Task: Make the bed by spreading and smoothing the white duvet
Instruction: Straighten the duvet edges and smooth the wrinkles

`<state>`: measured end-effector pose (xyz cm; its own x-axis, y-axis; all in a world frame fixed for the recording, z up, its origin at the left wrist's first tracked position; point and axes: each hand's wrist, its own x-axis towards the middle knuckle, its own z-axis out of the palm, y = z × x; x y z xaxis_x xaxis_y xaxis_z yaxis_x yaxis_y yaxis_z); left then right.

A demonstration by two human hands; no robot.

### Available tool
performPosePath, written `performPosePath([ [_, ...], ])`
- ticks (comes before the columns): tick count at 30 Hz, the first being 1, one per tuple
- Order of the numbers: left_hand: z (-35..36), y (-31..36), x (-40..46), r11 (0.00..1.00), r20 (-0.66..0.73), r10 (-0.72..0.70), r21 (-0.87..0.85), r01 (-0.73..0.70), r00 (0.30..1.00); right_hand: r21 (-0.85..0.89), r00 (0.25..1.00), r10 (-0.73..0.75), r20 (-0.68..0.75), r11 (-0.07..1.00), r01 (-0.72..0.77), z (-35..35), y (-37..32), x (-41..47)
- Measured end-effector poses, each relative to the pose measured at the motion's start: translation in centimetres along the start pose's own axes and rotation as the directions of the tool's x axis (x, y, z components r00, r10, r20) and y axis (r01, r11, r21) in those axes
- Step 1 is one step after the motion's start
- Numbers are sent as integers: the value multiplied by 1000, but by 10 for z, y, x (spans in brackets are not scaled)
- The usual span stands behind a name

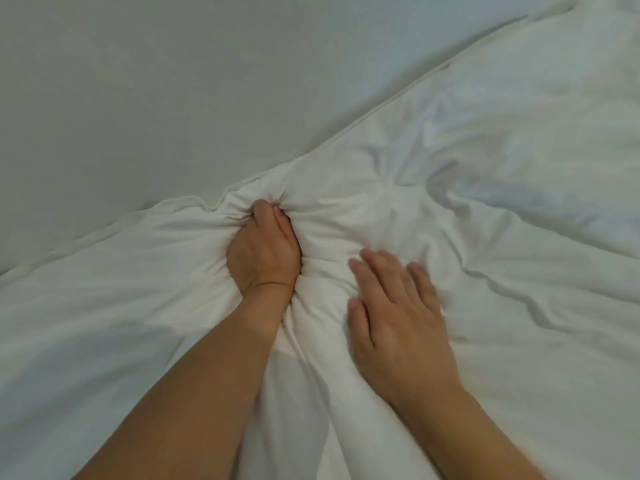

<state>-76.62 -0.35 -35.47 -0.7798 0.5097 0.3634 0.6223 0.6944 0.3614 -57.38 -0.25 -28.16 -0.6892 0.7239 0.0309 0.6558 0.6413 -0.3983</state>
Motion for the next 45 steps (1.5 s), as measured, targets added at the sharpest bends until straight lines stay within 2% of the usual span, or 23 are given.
performPosePath([
  [4, 2, -1, 1, 1000, -11, 13, -28, -13, 1000, -82, 992, 22, -122, 996, -32, 32, 10, 1],
  [8, -2, 3, 3, 999, -16, -27, -37, 27, 999, -172, 980, -44, -193, 985, 10, 48, 19, 7],
  [12, -37, 14, -4, 999, 128, -54, 10, 54, 990, -239, 969, -95, -229, 970, 39, 58, 29, 11],
  [15, -100, 16, -35, 989, 331, 61, 110, -103, 942, -345, 982, -122, -145, 936, 66, 53, 28, 15],
  [17, -157, 1, -72, 968, 432, 67, 192, -165, 900, -446, 993, -99, -67, 893, 59, 44, 25, 11],
  [20, -236, -48, -142, 969, 550, -163, 246, 28, 819, -592, 996, -80, 42, 801, 90, 12, -2, 2],
  [22, -271, -74, -180, 952, 619, -251, 298, 73, 744, -649, 992, -79, 101, 751, 126, -20, -39, -4],
  [24, -292, -91, -197, 944, 666, -297, 312, 106, 685, -464, 994, -95, 48, 880, 107, -41, -92, -16],
  [25, -297, -94, -199, 944, 686, -310, 305, 127, 658, -217, 994, 11, 106, 976, 12, -42, -116, -23],
  [26, -305, -98, -200, 944, 704, -319, 292, 152, 634, 22, 945, 150, 290, 986, -163, -39, -142, -33],
  [28, -319, -107, -193, 949, 721, -314, 257, 182, 618, 223, 741, 270, 615, 842, -491, -25, -185, -48],
  [29, -327, -115, -182, 953, 706, -302, 249, 175, 641, 301, 695, 280, 662, 750, -589, -20, -203, -50],
  [30, -337, -127, -165, 955, 665, -288, 249, 159, 689, 421, 712, 271, 647, 652, -631, -22, -220, -47],
  [32, -354, -153, -116, 946, 504, -259, 303, 112, 824, 707, 855, 219, 470, 486, -513, -30, -247, -21],
  [33, -360, -165, -87, 933, 394, -226, 351, 81, 891, 790, 917, 161, 365, 467, -396, -35, -258, -4],
  [34, -363, -175, -57, 922, 287, -184, 383, 64, 940, 814, 961, 69, 269, 517, -265, -42, -266, 8],
  [35, -361, -183, -32, 913, 209, -160, 403, 64, 965, 775, 982, -53, 182, 622, -110, -43, -270, 20],
  [36, -353, -190, -13, 898, 159, -176, 431, 92, 972, 628, 974, -178, 139, 777, 52, -35, -267, 28],
  [37, -337, -198, -1, 882, 136, -208, 454, 126, 969, 380, 950, -275, 149, 903, 202, -18, -258, 32],
  [39, -286, -219, -15, 872, 137, -262, 459, 173, 955, -59, 926, -311, 215, 942, 330, 33, -227, 16],
  [40, -256, -231, -37, 881, 134, -250, 442, 168, 959, -161, 926, -318, 202, 922, 352, 61, -212, 0],
  [42, -211, -252, -84, 924, 99, -210, 346, 164, 973, -226, 929, -356, 100, 901, 369, 105, -194, -31],
  [45, -175, -270, -83, 952, -76, -234, 185, 244, 969, -241, 925, -377, -51, 903, 355, 137, -184, -26],
])
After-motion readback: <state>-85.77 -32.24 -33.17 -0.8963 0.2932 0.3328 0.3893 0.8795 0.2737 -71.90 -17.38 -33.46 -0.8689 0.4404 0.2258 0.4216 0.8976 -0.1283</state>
